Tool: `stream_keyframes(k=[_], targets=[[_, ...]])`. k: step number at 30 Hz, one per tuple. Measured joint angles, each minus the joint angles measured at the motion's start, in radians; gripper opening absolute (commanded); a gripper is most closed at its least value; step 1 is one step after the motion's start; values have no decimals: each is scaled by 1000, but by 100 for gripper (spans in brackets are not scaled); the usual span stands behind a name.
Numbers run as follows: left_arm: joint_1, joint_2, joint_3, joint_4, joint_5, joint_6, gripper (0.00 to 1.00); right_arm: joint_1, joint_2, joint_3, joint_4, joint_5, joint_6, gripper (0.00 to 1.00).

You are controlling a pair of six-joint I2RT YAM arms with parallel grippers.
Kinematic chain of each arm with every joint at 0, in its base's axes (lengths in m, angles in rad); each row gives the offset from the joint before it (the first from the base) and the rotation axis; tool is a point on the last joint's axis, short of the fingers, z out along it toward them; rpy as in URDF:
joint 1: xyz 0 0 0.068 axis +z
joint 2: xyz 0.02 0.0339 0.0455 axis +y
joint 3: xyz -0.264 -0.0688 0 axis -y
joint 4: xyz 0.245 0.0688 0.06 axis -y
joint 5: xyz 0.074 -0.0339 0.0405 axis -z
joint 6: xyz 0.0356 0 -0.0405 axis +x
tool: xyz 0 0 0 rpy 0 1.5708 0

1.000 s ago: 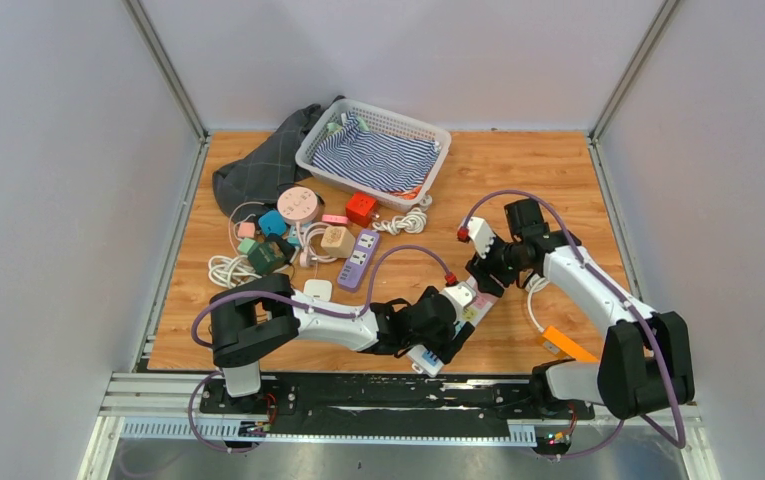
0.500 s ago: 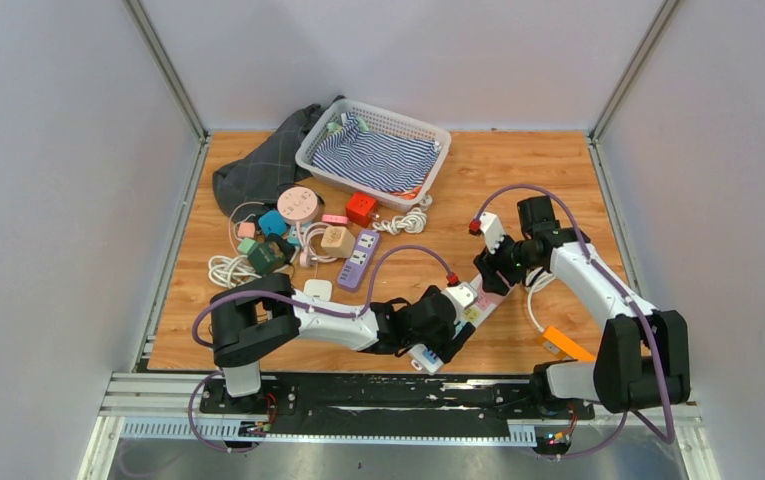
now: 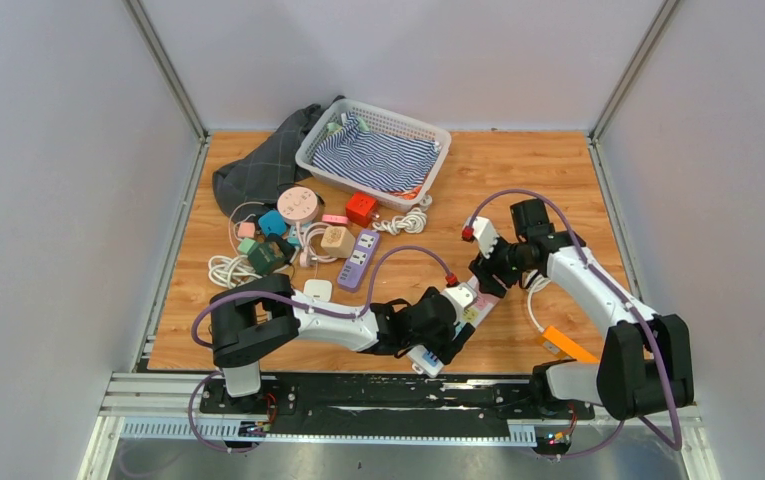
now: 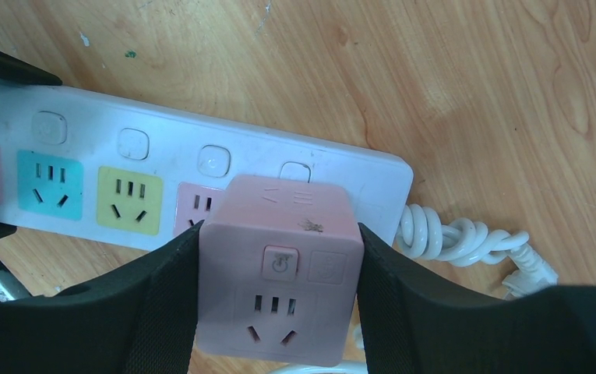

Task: Pull the plug off the socket
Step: Remove the plug from the socket.

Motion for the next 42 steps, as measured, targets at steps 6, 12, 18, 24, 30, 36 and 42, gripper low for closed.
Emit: stream_keyframes(k=[6,12,18,24,30,36,42], targets=[[0,0,0,5,6,13,0,-49,0,0,-11,-11,33,0],[0,0,0,19,9,35,0,-101,2,0,-19,-35,57,0],[0,0,0,20,13,37,0,-103,1,-3,-18,-61,47,0],[-2,0,-2,5,11,17,0,-74,-15,-16,-20,-93,-20,0],[-3,-3,-2,0,10,11,0,-67,-31,-16,-27,-98,-48,0],[-4,-5,-2,-1,13,12,0,-69,-41,-16,-36,-83,-39,0],[-3,-5,-2,16,19,31,0,-109,-39,-15,-43,-49,13,0]])
